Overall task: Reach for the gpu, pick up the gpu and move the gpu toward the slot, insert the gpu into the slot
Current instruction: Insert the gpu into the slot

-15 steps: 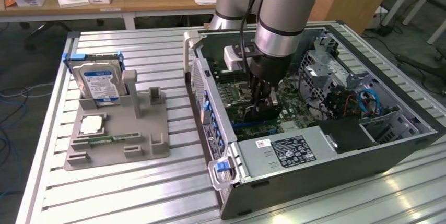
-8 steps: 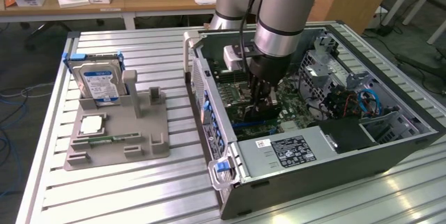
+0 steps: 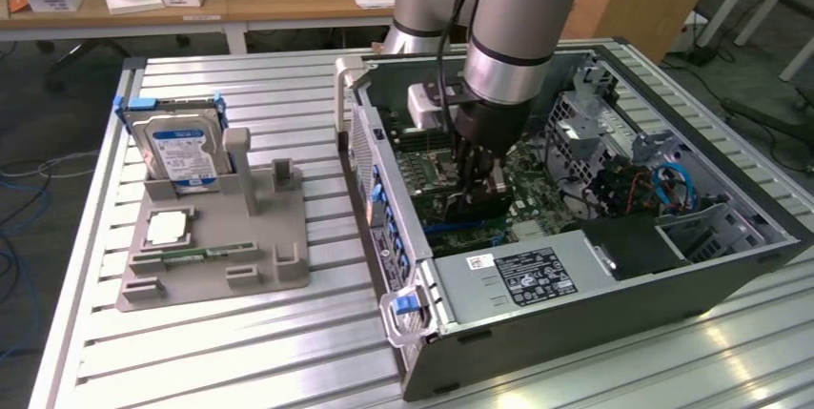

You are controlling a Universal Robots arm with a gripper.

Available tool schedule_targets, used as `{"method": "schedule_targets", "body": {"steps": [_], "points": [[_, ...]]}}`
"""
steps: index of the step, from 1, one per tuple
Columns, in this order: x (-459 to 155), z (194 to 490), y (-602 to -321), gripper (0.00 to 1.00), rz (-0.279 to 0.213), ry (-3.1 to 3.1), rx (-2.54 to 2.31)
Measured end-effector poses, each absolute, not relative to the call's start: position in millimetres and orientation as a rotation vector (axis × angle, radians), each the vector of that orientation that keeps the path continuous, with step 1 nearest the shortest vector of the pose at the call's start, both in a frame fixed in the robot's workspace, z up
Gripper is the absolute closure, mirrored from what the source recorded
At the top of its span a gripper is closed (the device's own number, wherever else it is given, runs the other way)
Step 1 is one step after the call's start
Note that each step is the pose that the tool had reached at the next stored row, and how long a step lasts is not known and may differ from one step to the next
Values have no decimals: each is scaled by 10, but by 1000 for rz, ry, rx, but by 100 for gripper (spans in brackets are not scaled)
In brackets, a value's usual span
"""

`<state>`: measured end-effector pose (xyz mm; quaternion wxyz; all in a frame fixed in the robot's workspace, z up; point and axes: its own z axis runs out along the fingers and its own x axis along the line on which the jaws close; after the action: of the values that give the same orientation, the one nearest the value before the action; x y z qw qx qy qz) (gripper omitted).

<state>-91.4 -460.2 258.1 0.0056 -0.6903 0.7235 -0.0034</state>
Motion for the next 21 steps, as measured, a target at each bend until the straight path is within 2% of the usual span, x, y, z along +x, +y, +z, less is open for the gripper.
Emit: {"method": "schedule_targets", "body": {"steps": [21], "points": [[-915,2535,-4602,74,-11,2265,-2161]]}}
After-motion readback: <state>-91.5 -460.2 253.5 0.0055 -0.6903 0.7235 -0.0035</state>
